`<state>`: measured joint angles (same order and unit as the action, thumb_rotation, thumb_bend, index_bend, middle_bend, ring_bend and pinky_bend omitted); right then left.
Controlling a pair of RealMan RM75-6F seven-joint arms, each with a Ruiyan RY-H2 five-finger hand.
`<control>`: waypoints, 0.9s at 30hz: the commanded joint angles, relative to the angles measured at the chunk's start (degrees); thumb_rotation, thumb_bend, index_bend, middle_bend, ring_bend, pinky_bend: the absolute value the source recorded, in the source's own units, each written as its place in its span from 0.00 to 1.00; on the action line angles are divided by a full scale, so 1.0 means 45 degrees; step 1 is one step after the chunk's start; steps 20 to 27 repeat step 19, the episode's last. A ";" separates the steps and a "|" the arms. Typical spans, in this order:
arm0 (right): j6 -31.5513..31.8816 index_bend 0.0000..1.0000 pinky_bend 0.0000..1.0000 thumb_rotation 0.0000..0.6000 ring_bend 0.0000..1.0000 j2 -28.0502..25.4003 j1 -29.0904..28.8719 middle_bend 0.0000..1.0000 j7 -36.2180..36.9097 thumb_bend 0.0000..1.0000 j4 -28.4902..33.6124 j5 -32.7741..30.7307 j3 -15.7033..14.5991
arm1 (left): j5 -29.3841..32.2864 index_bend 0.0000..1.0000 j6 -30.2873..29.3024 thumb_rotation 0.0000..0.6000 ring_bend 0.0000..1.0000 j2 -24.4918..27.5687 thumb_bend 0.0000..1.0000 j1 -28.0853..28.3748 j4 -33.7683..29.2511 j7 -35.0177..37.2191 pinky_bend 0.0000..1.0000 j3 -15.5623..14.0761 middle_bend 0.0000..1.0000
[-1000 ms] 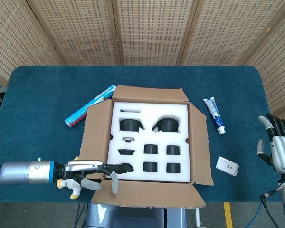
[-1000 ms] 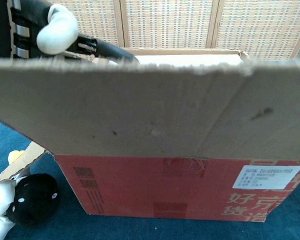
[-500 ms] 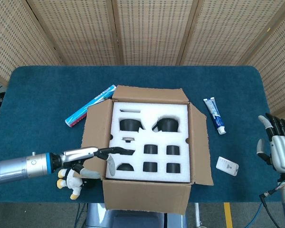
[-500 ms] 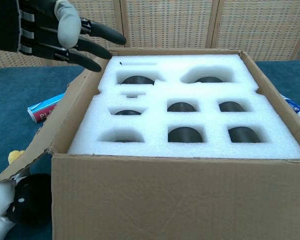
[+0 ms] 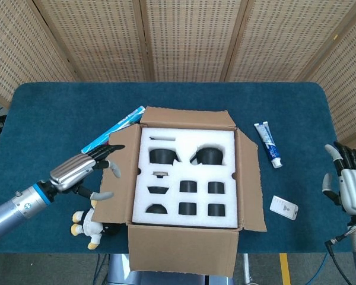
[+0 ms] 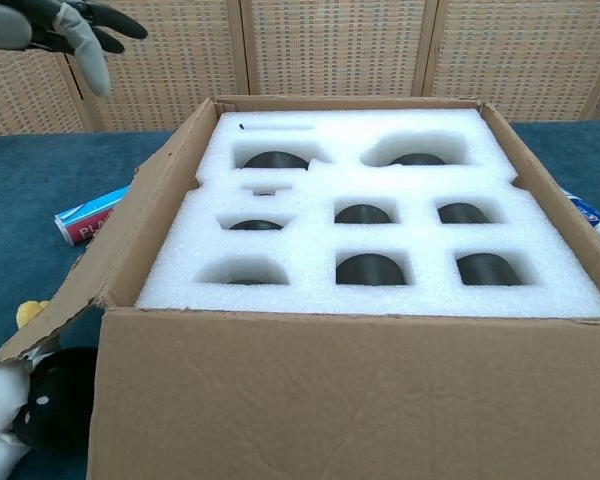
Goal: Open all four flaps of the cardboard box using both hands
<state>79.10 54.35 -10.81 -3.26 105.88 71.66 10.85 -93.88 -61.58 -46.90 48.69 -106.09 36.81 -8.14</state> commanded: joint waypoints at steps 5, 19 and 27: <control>0.0002 0.10 0.00 1.00 0.00 0.0273 -0.0031 0.05 -0.0113 0.72 -0.0322 0.0072 -0.0062 | 0.3113 0.36 -0.3043 0.43 0.00 -0.1740 0.21 -0.3613 -0.0278 -0.6075 0.00 0.0827 0.00; 0.0617 0.10 0.00 1.00 0.00 0.0960 0.0089 0.05 -0.1126 0.72 -0.0591 0.0622 -0.0306 | 0.2913 0.34 -0.5533 0.49 0.00 -0.2375 0.21 -0.6337 0.0263 -0.7775 0.00 0.0867 0.00; 0.0617 0.10 0.00 1.00 0.00 0.0960 0.0089 0.05 -0.1126 0.72 -0.0591 0.0622 -0.0306 | 0.2913 0.34 -0.5533 0.49 0.00 -0.2375 0.21 -0.6337 0.0263 -0.7775 0.00 0.0867 0.00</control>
